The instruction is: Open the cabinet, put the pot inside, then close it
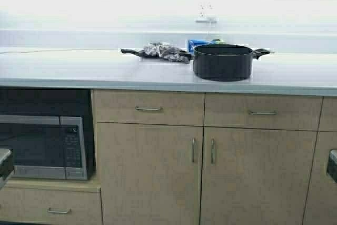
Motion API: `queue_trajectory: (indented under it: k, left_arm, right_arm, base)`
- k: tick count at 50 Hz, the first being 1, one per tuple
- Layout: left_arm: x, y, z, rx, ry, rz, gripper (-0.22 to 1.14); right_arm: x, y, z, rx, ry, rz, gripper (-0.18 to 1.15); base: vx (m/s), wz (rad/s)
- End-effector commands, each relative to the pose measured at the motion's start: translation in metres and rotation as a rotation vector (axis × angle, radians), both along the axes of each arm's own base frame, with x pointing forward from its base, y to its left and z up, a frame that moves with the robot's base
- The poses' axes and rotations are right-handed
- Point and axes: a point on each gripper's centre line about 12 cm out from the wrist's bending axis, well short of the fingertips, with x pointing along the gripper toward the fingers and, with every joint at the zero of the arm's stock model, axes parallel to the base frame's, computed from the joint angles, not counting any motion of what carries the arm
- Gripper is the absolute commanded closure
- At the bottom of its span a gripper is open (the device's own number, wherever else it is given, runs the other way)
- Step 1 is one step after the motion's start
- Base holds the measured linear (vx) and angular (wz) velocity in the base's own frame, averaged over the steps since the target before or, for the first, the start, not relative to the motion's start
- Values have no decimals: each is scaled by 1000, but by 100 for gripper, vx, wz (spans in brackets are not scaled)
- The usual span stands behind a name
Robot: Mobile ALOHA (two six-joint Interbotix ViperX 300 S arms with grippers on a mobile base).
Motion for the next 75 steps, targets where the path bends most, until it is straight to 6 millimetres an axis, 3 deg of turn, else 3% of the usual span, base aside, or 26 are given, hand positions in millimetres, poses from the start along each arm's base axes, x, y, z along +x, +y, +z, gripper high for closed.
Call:
queue_trajectory:
  k: [1,5,11,59,75]
  left_arm:
    - [0,-1,-2,11,29,-7,92]
    - [0,-1,-3,12,34,-5,83]
    - [1,-1,-3,11,37,-5,90]
    - [2,2,-8,-48,44,6,89]
    - [6,2,-14,-52,63,5,89]
  right_arm:
    - [0,1,-5,15,14,6,91]
    - [0,1,-8,24,29,8,87]
    - [0,1,-6,40,25,10,91]
    - [7,2,-23,13,94,15,91]
    - [3,-4,-17,17,66,-14,91]
  base:
    - [5,-1]
    - [5,-1]
    - [8,3]
    - [25,-6]
    - [33,-7]
